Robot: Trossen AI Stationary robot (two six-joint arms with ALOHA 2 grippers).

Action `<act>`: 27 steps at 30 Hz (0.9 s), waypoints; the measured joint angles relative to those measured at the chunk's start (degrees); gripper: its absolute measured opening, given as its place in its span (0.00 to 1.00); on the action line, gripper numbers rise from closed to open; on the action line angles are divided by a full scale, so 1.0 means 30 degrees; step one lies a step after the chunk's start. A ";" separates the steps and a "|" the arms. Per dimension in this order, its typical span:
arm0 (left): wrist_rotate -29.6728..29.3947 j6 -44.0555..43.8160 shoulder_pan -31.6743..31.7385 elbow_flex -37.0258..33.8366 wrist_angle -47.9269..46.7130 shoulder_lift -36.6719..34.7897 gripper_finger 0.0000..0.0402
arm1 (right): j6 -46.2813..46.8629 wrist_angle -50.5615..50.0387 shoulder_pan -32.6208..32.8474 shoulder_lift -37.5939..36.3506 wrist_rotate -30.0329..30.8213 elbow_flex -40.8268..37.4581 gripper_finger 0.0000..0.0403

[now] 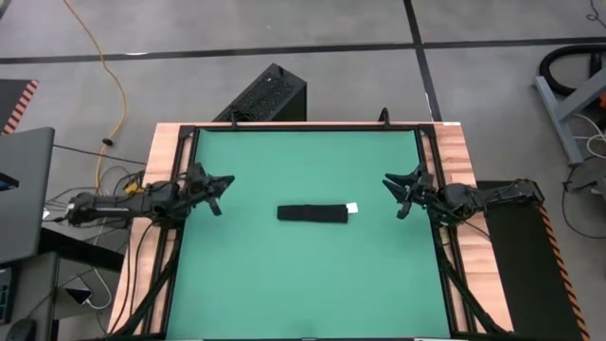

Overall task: Roll towel
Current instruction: Return to Home Position

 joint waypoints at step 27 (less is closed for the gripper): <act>0.2473 0.3407 -0.3483 -0.0093 -0.0166 -0.0150 0.00 | -0.0568 -0.0015 -0.0015 0.0184 -0.3417 -0.0007 0.33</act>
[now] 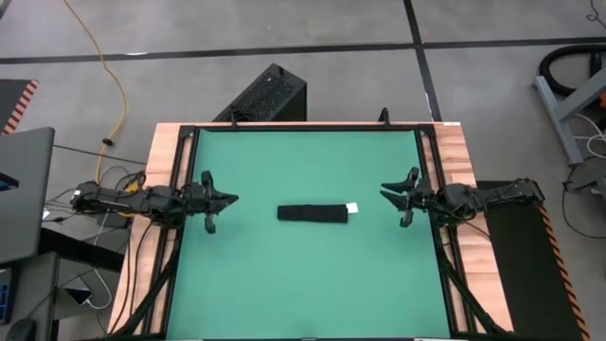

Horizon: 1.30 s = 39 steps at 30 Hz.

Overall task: Roll towel
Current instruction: Return to Home Position

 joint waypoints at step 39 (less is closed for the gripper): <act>-0.0707 0.0455 0.0015 0.0000 -0.0300 0.0000 0.00 | 0.0077 0.0202 -0.0007 0.0000 0.0058 -0.0007 0.33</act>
